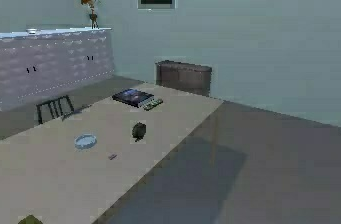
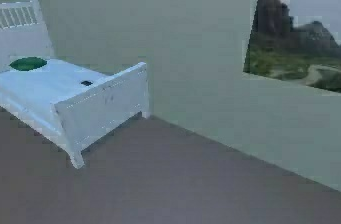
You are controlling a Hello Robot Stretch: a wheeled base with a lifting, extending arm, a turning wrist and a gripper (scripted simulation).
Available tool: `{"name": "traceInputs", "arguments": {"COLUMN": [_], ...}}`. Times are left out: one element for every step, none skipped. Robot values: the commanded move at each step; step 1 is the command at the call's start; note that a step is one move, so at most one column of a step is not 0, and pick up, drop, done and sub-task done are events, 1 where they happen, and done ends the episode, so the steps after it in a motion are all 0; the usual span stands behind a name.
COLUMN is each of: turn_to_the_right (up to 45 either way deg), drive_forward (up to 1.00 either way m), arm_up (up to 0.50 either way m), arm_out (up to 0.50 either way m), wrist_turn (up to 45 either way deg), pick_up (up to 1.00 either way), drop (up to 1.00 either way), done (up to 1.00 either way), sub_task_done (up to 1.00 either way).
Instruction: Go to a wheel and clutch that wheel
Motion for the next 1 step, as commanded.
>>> {"name": "traceInputs", "arguments": {"turn_to_the_right": [-45.0], "drive_forward": [0.0], "arm_up": [0.0], "arm_out": [0.0], "wrist_turn": [0.0], "pick_up": [0.0], "drop": [0.0], "done": [0.0], "sub_task_done": [0.0]}}
